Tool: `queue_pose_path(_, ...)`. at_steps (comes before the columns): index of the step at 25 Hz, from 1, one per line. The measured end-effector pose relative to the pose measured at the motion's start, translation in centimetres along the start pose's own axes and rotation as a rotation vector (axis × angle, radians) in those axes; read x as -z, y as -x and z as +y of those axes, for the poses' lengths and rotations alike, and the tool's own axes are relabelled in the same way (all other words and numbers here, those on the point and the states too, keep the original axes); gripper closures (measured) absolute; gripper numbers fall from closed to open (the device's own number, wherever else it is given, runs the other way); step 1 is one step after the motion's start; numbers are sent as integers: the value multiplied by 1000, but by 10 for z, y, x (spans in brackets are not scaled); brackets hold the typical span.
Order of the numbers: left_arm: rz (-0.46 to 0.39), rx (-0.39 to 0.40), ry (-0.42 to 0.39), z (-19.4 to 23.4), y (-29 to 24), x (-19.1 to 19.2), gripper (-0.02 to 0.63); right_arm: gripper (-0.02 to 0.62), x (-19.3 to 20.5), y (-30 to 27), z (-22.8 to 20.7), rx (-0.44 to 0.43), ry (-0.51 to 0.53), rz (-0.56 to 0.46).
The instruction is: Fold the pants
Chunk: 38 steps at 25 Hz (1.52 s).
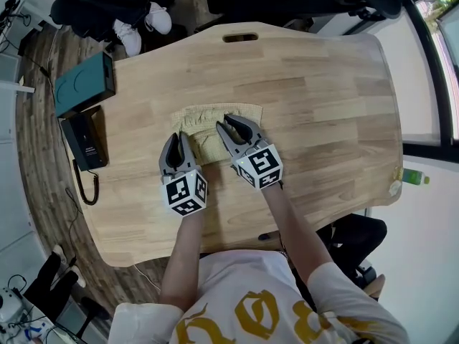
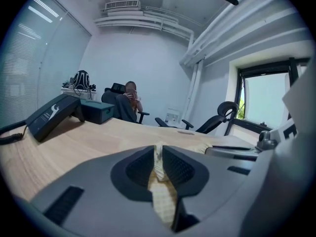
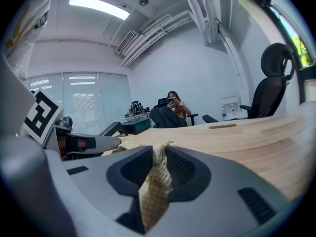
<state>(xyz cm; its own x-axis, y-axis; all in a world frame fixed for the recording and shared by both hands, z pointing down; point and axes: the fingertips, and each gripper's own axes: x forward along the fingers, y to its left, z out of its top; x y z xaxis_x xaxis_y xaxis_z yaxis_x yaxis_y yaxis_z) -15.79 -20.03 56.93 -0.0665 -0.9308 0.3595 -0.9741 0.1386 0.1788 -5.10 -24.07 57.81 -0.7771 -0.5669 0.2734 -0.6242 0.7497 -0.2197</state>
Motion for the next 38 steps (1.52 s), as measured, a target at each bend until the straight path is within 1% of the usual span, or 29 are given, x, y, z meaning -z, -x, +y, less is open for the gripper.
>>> queue_pose_path(3, -6, -26, 21, 8, 2, 0, 504, 509, -3, 2, 2, -13, 4, -13)
queue_pose_path(5, -18, -33, 12, 10, 4, -2, 486, 485, -5, 4, 5, -30, 1, -29)
queue_pose_path(8, -45, -14, -9, 6, 8, -8, 486, 485, -12, 7, 5, -26, 17, -51)
queue_pose_path(13, -38, 5, -5, 6, 13, -9, 486, 485, -19, 11, 5, -12, 31, -68)
queue_pose_path(17, -66, 16, -31, 1, 16, -17, 486, 485, -26, 16, 7, 4, 47, -82)
queue_pose_path(23, -91, 31, -53, -4, 29, -31, 532, 489, -40, 30, 14, 32, 51, -108)
queue_pose_path(26, -102, 44, -61, -6, 39, -38, 564, 523, -47, 38, 20, 53, 61, -116)
queue_pose_path(29, -106, 56, -71, -7, 50, -43, 581, 577, -52, 46, 26, 90, 90, -113)
queue_pose_path(33, -93, 105, -76, -14, 66, -45, 598, 584, -56, 61, 39, 125, 101, -111)
queue_pose_path(38, -43, 174, -83, -27, 83, -37, 598, 588, -51, 82, 50, 184, 86, -93)
